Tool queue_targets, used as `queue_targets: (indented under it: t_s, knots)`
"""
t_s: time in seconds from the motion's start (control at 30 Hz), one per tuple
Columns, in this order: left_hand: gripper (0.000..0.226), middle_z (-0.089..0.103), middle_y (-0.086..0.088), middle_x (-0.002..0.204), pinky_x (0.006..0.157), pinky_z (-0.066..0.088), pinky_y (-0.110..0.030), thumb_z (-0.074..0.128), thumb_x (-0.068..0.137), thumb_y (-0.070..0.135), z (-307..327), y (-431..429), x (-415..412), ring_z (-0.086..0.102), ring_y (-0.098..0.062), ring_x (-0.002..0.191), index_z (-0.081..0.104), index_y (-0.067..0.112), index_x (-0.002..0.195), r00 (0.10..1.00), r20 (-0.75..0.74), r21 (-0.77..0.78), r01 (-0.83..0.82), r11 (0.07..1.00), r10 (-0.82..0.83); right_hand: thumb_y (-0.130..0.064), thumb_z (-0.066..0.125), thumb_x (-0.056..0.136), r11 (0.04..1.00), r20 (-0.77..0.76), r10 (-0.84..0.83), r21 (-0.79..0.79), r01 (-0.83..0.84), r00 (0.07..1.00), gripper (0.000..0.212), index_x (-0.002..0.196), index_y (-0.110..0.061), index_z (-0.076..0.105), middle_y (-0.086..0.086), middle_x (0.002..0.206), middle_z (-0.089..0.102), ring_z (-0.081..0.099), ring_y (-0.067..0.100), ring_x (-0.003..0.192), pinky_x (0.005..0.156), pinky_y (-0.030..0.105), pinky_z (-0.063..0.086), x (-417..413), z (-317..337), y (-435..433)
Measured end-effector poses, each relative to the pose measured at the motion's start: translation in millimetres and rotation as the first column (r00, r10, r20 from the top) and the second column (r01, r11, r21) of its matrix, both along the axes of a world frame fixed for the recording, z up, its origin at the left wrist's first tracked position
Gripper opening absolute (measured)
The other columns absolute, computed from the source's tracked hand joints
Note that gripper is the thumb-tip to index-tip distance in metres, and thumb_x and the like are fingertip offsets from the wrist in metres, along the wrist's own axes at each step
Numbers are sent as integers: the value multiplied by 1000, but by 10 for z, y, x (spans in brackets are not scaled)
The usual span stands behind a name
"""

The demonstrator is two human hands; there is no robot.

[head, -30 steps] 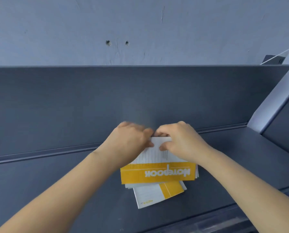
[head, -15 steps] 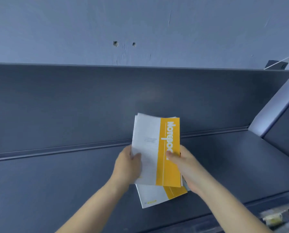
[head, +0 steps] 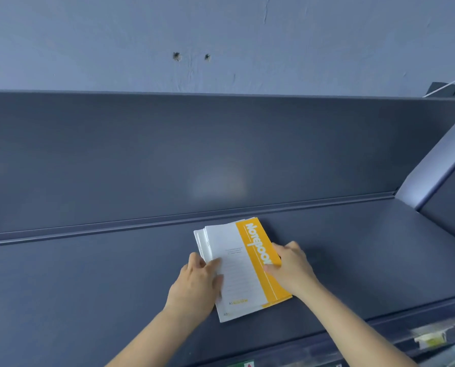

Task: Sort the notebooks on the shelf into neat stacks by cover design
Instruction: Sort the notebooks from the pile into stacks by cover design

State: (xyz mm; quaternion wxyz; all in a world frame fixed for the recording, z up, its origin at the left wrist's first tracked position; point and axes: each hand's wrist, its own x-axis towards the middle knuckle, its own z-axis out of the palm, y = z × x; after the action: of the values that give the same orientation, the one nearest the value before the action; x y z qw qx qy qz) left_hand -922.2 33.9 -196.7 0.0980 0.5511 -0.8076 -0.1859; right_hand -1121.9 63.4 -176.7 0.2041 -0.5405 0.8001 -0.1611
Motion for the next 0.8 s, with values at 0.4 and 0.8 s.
queue_targets:
  t_s: [0.4, 0.8]
  knots:
    - [34, 50, 10, 126, 85, 46, -28, 40, 98, 43, 129, 143, 367, 48, -13, 117, 52, 32, 128, 997, 17, -44, -80, 996, 80, -35, 50, 94, 987, -226, 40, -141, -73, 973, 47, 138, -22, 39, 0, 132, 38, 36, 22, 119, 95, 30, 37, 201, 68, -48]
    - [31, 49, 12, 108, 73, 50, -30, 49, 95, 43, 676, 569, 3199, 57, -11, 98, 57, 38, 125, 883, 12, -351, -435, 829, 468, -33, 50, 96, 827, -106, 494, -249, -504, 863, 42, 136, -24, 46, -7, 135, 41, 30, 13, 130, 102, 23, 28, 2469, 452, -153]
